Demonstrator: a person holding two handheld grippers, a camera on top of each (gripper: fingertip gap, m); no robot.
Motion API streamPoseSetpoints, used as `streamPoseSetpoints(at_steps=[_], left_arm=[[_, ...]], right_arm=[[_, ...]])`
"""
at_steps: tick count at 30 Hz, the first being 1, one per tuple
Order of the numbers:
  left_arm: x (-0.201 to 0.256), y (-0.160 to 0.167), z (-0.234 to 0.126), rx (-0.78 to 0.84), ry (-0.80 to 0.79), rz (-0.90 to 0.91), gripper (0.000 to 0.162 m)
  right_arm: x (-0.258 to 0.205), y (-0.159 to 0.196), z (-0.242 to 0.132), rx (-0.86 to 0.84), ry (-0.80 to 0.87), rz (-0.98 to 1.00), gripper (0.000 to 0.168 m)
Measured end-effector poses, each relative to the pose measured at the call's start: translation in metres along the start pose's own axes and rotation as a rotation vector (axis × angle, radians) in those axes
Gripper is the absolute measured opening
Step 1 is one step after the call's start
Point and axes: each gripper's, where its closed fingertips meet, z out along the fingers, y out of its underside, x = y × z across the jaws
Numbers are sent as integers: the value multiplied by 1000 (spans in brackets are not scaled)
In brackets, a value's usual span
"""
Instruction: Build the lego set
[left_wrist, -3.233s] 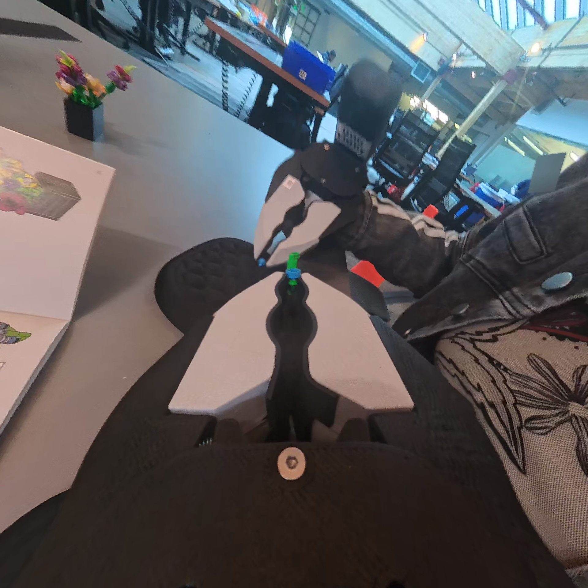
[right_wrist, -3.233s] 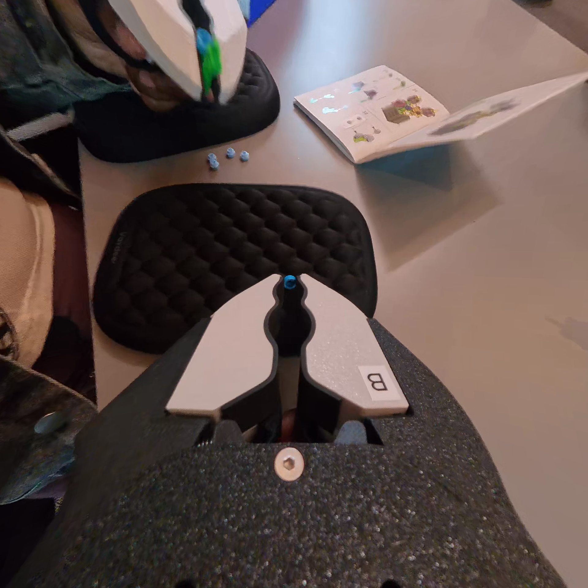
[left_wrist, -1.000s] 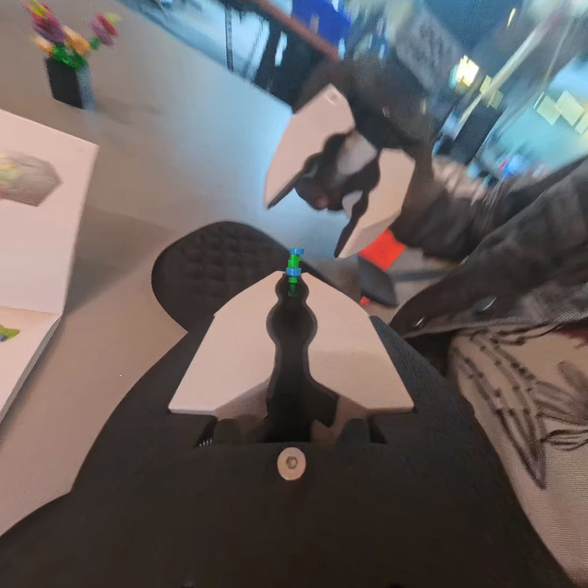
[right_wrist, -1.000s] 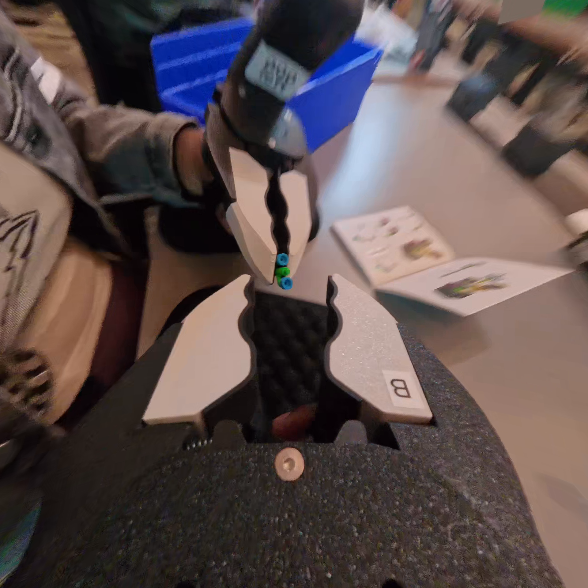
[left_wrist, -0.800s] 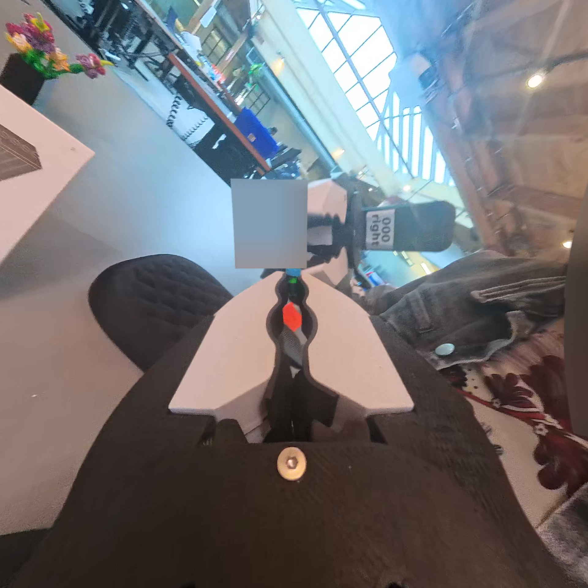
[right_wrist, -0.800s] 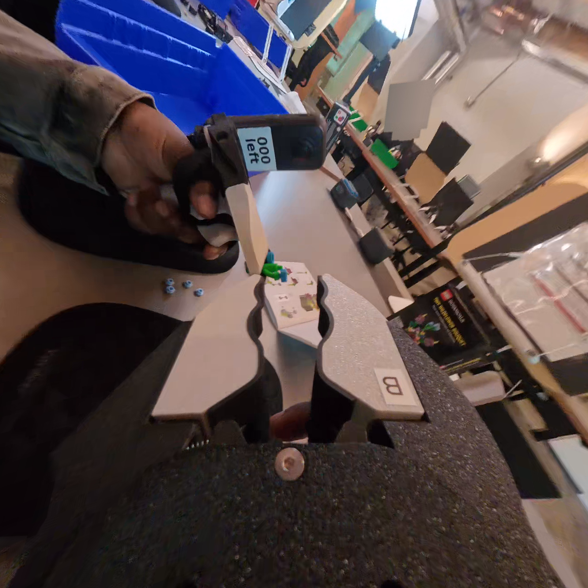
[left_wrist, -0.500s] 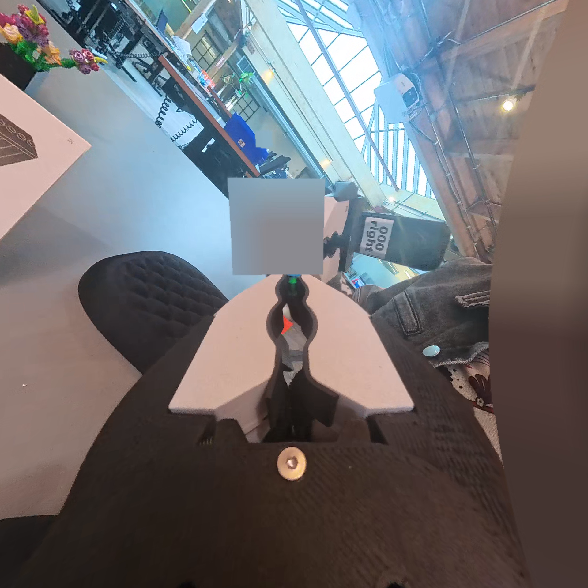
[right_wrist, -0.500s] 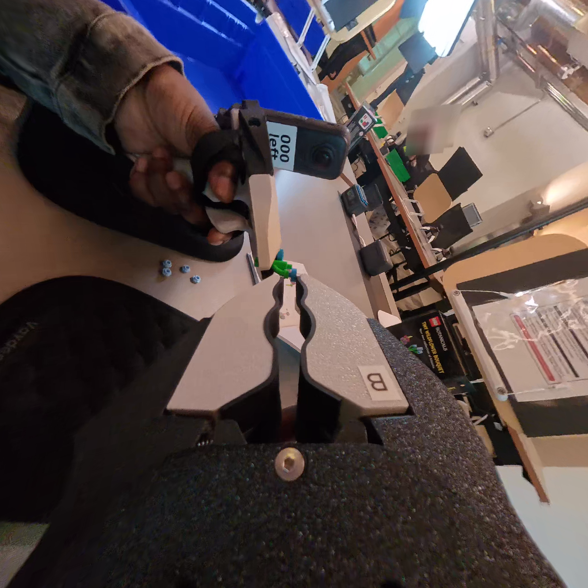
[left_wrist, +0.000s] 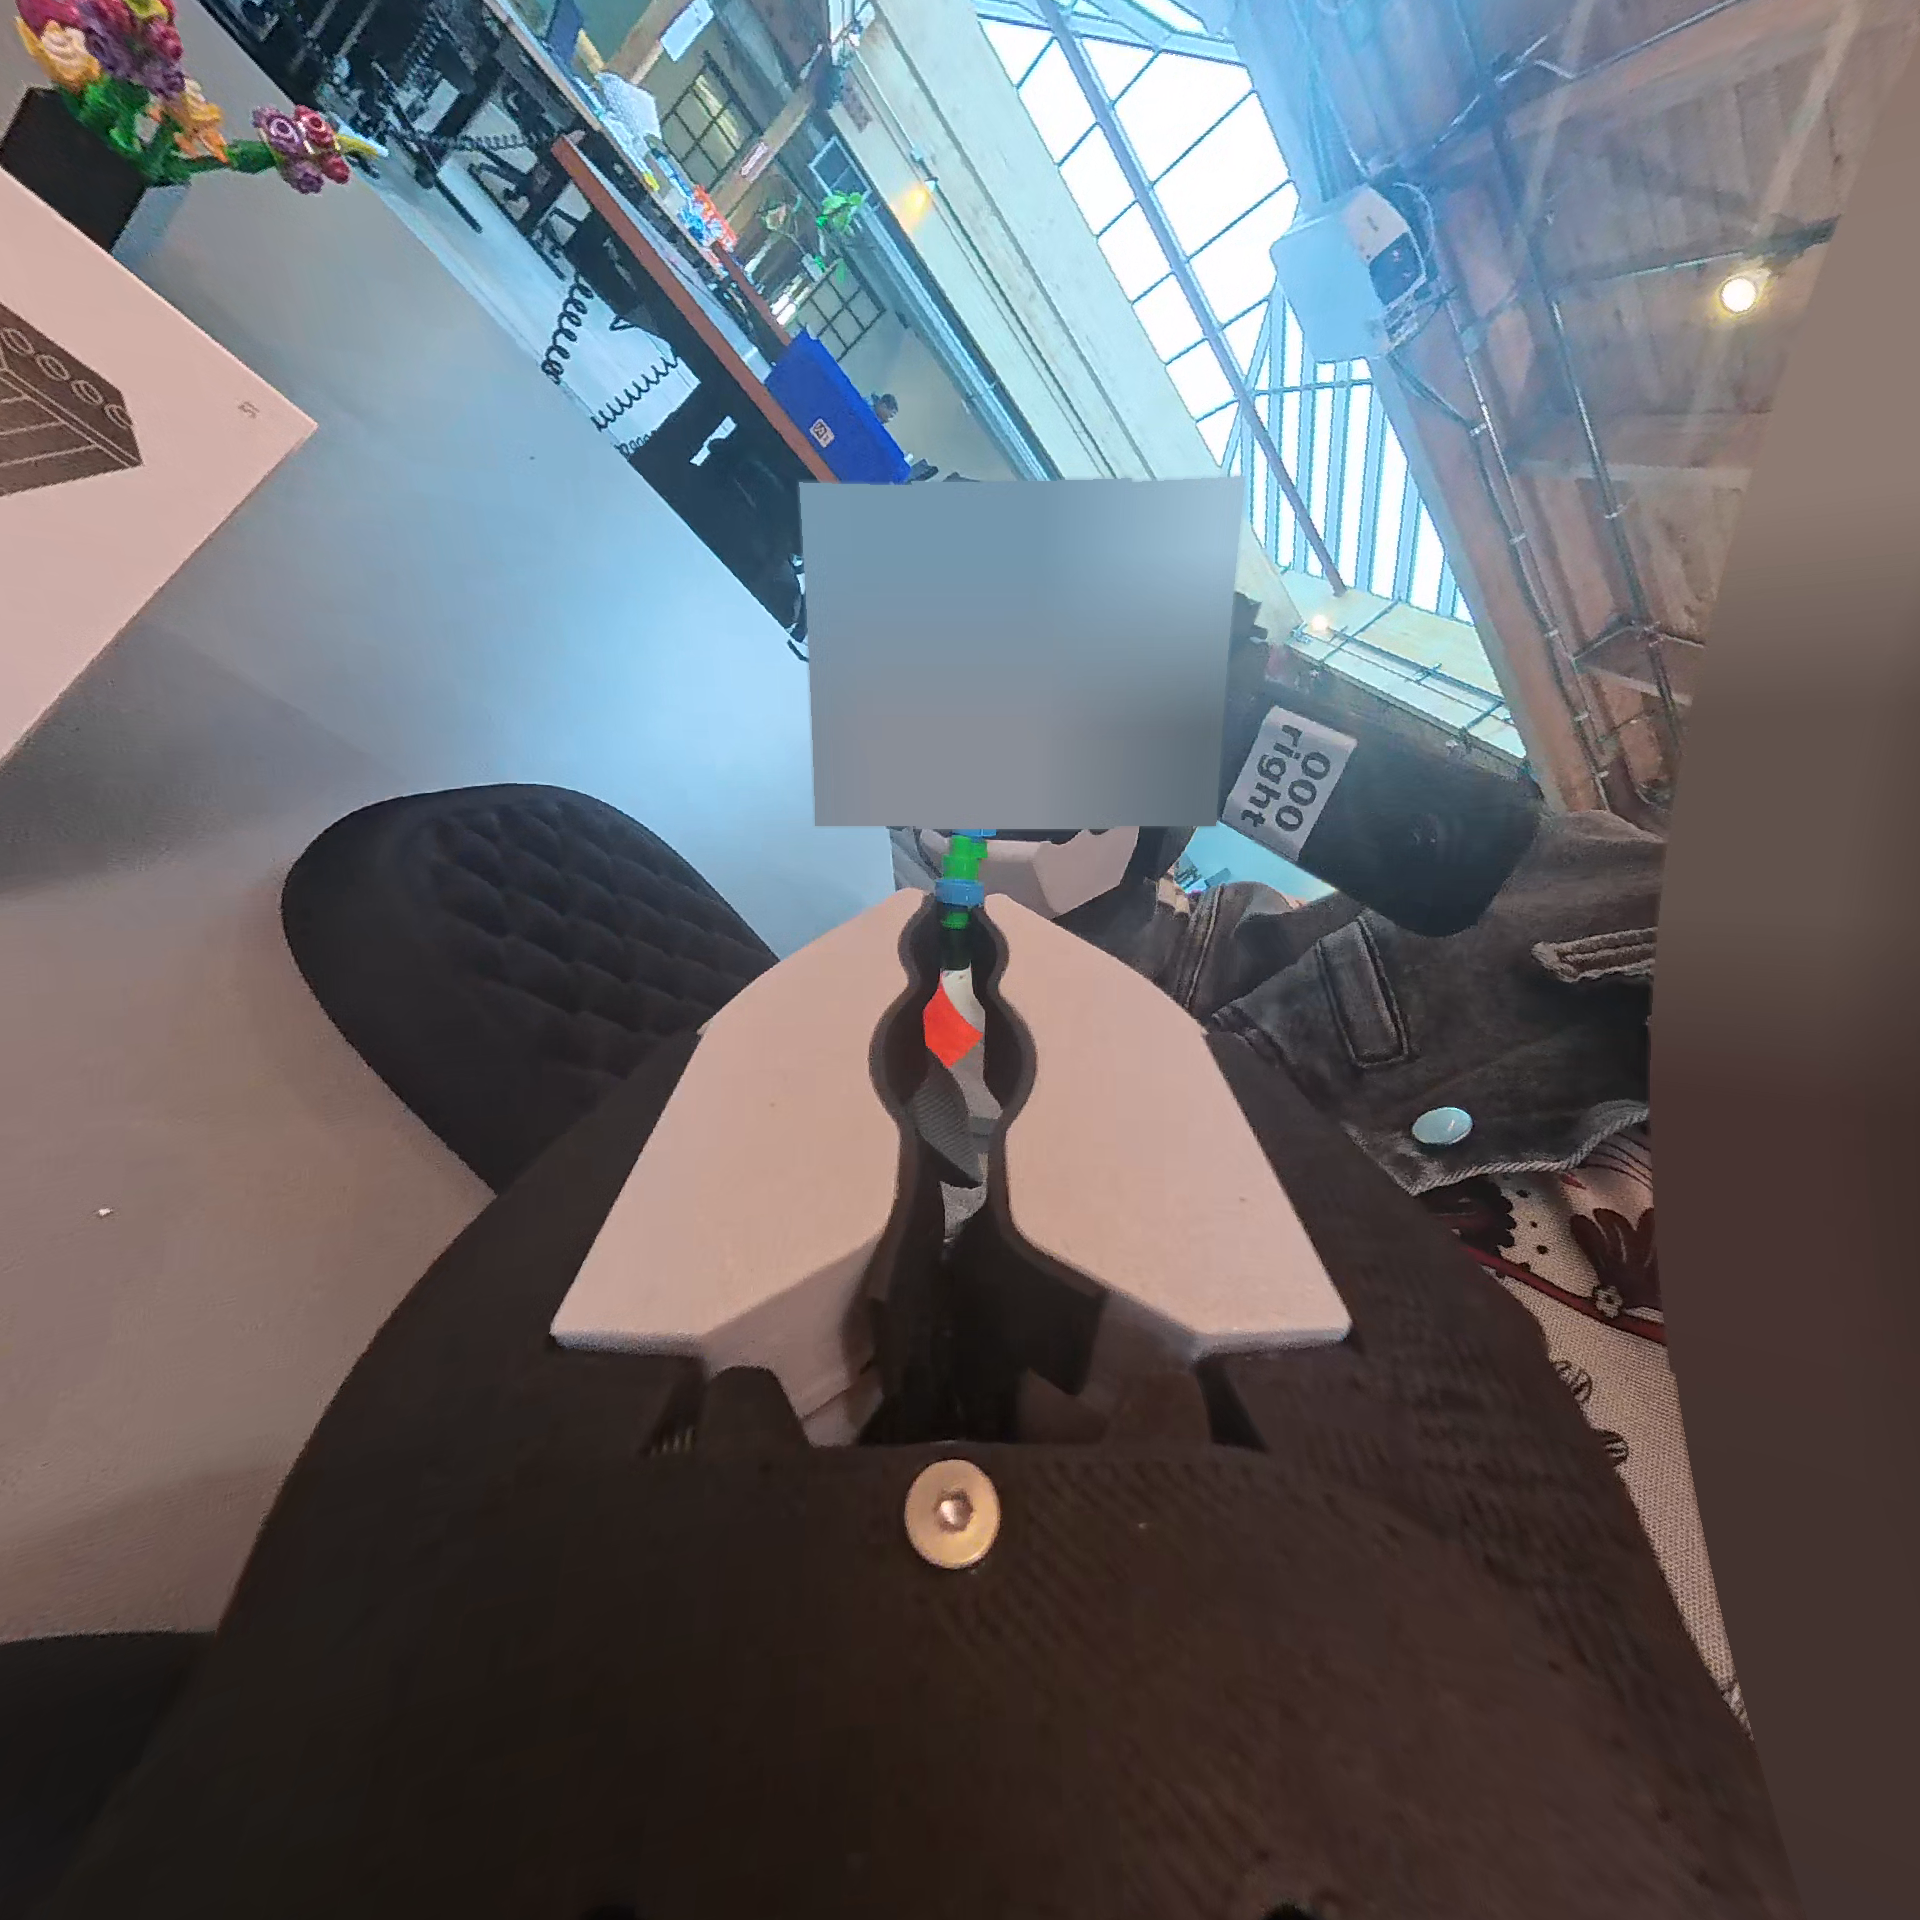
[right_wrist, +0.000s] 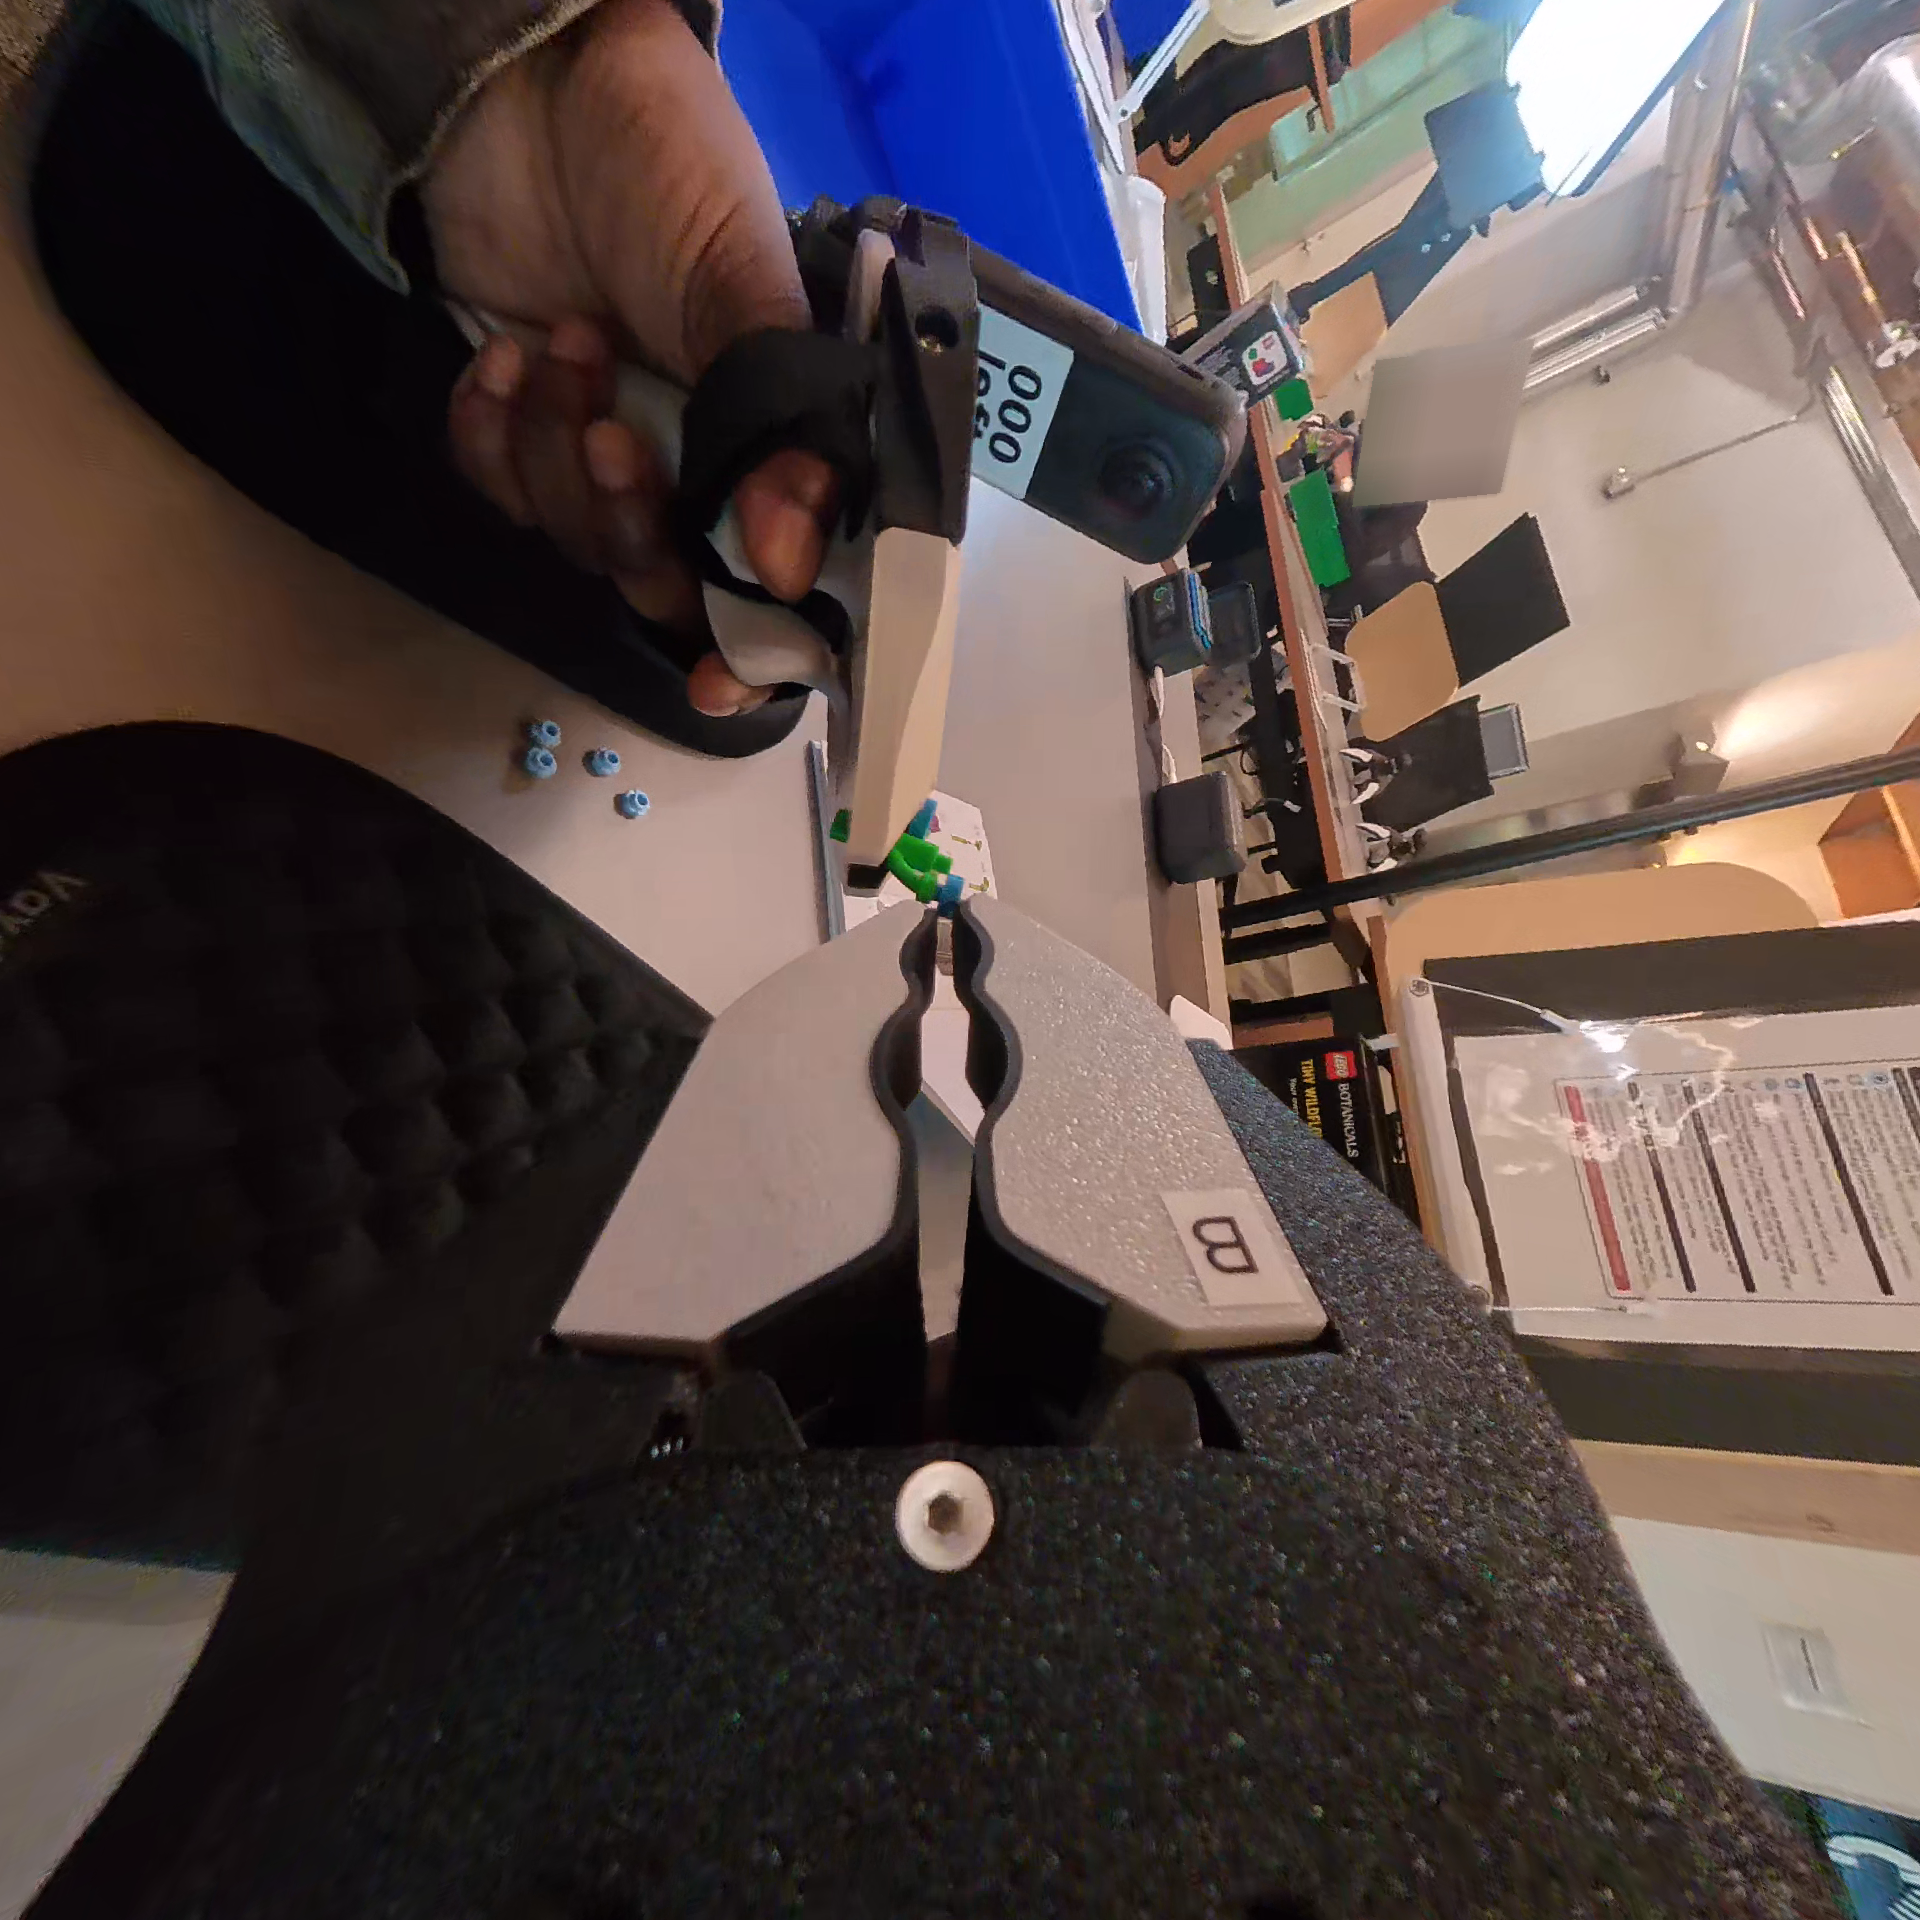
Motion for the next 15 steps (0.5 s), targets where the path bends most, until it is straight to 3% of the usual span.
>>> streamPoseSetpoints(at_steps=[5, 7, 12, 15], left_arm=[[4, -2, -2, 23, 7, 48, 6], [11, -9, -5, 75, 3, 157, 6], [8, -19, -18, 144, -116, 366, 6], [8, -20, -20, 158, -89, 339, 6]], right_arm=[[3, -4, 1, 59, -14, 88, 3], [9, -12, -1, 166, -61, 320, 9], [25, -18, -1, 515, -331, 1184, 27], [23, -20, 10, 594, -403, 1380, 26]])
